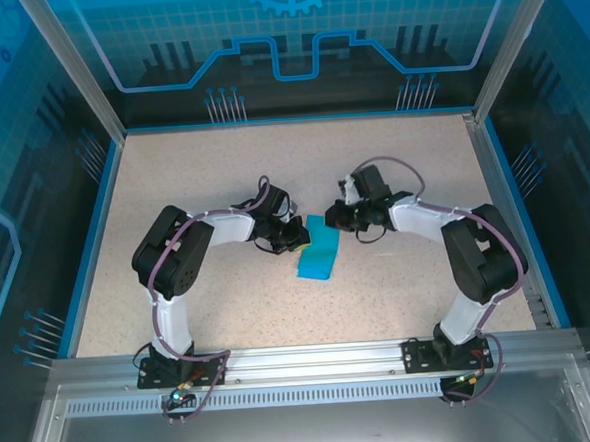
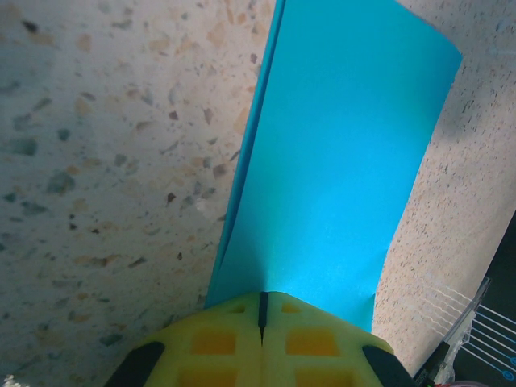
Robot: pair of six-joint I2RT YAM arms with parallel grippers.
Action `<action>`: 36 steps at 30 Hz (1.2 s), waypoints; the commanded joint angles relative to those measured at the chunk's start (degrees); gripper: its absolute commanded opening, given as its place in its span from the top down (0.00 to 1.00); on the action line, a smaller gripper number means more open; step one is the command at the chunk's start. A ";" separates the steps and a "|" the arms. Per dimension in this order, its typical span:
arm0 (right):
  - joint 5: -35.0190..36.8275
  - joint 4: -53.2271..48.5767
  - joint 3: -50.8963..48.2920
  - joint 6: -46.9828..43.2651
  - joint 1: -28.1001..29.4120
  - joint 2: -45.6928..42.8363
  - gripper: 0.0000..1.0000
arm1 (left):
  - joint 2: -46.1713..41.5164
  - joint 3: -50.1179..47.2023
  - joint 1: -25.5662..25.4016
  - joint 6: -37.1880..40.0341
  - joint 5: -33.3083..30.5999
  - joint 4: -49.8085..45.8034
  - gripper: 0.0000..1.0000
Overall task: Fold a paper plane with a square sheet of paper (pick it up from the middle)
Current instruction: Fold the square sheet of paper in half at the center of the table.
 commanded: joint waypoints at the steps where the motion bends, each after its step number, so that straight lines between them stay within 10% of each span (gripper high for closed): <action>1: -3.40 -0.27 -4.07 4.17 2.54 0.45 0.89 | 5.40 -3.05 -0.59 0.95 -6.33 -11.71 0.98; 36: -6.66 0.60 -18.94 3.49 7.22 -7.74 0.89 | 6.02 -3.44 -0.84 -0.26 -7.18 -11.26 0.98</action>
